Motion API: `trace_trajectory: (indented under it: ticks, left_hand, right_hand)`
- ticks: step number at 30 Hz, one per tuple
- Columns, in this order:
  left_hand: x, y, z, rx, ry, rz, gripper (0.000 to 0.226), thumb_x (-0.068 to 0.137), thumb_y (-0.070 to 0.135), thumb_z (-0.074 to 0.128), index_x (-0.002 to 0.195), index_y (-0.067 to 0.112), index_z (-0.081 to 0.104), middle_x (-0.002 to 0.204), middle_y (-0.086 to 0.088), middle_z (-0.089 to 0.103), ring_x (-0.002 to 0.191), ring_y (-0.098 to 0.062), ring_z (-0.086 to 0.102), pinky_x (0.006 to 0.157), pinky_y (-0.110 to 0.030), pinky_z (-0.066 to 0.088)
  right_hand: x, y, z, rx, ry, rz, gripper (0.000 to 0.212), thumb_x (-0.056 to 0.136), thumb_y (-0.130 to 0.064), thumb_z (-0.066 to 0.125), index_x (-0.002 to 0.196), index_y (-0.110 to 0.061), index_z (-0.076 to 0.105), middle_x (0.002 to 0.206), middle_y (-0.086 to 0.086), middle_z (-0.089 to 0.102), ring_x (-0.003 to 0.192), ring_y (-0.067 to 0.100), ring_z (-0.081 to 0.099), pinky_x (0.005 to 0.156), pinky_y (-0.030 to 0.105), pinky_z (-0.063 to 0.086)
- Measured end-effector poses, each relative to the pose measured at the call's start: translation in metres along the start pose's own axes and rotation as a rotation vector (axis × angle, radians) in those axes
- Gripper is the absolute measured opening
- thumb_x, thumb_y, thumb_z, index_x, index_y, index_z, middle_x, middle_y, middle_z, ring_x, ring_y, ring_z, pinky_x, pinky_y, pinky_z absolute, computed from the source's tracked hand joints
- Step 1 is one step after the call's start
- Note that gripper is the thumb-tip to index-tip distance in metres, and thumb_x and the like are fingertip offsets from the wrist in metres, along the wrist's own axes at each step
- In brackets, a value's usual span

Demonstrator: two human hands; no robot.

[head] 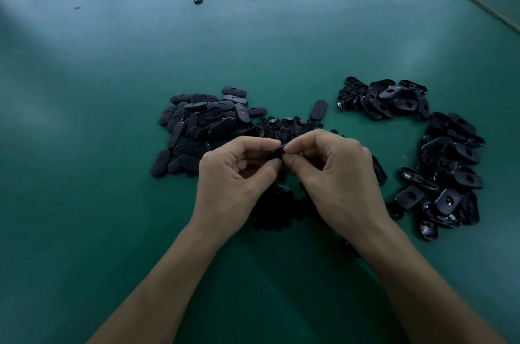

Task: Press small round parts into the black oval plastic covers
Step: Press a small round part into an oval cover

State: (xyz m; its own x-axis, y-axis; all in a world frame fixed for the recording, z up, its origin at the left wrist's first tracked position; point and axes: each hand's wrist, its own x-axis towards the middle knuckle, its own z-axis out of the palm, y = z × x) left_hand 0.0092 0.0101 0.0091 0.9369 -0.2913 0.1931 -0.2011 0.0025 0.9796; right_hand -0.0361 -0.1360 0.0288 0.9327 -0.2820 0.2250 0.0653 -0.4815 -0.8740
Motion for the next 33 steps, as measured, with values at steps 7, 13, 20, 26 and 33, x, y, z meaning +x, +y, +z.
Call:
trace_trajectory:
  ticks: [7, 13, 20, 26, 33]
  left_hand:
    - [0.0, -0.001, 0.0, 0.059, 0.02, 0.02, 0.027, 0.083, -0.006, 0.074, 0.097, 0.017, 0.071, 0.088, 0.004, 0.076, 0.081, -0.009, 0.072, 0.074, -0.019, 0.056]
    - [0.003, -0.005, -0.004, 0.015, 0.062, 0.009, 0.024, 0.085, -0.002, 0.073, 0.1, 0.017, 0.069, 0.092, -0.002, 0.075, 0.086, -0.016, 0.073, 0.078, -0.025, 0.058]
    - [0.003, -0.003, -0.002, -0.018, 0.015, 0.004, 0.027, 0.086, -0.005, 0.071, 0.101, 0.018, 0.068, 0.092, 0.001, 0.076, 0.085, -0.013, 0.073, 0.077, -0.024, 0.058]
    - [0.002, -0.003, -0.003, -0.07, 0.01, -0.042, 0.024, 0.08, 0.01, 0.073, 0.099, 0.024, 0.069, 0.086, -0.002, 0.076, 0.079, -0.013, 0.072, 0.073, -0.024, 0.058]
    - [0.002, -0.005, -0.005, -0.1, 0.01, -0.021, 0.023, 0.081, 0.003, 0.077, 0.098, 0.018, 0.072, 0.084, 0.0, 0.076, 0.076, -0.01, 0.072, 0.07, -0.019, 0.057]
  right_hand:
    - [-0.001, 0.0, 0.004, 0.01, 0.003, -0.012, 0.014, 0.086, -0.006, 0.075, 0.093, -0.019, 0.078, 0.083, -0.014, 0.074, 0.078, -0.004, 0.068, 0.071, 0.008, 0.051]
    - [-0.003, -0.003, 0.007, 0.036, -0.025, -0.051, 0.021, 0.089, -0.005, 0.071, 0.105, -0.017, 0.078, 0.098, -0.011, 0.075, 0.092, -0.006, 0.067, 0.081, 0.007, 0.049]
    - [0.0, 0.0, 0.001, 0.015, -0.025, -0.059, 0.023, 0.088, -0.011, 0.074, 0.104, -0.027, 0.076, 0.095, -0.01, 0.065, 0.082, 0.004, 0.062, 0.069, 0.01, 0.046]
    - [0.003, 0.004, -0.005, 0.079, -0.083, -0.013, 0.021, 0.088, -0.011, 0.074, 0.104, -0.025, 0.076, 0.087, -0.018, 0.073, 0.083, -0.003, 0.068, 0.073, 0.011, 0.052]
    - [0.003, 0.007, -0.007, 0.12, -0.102, 0.02, 0.016, 0.084, -0.011, 0.078, 0.096, -0.022, 0.076, 0.079, -0.012, 0.074, 0.075, 0.0, 0.07, 0.069, 0.013, 0.054]
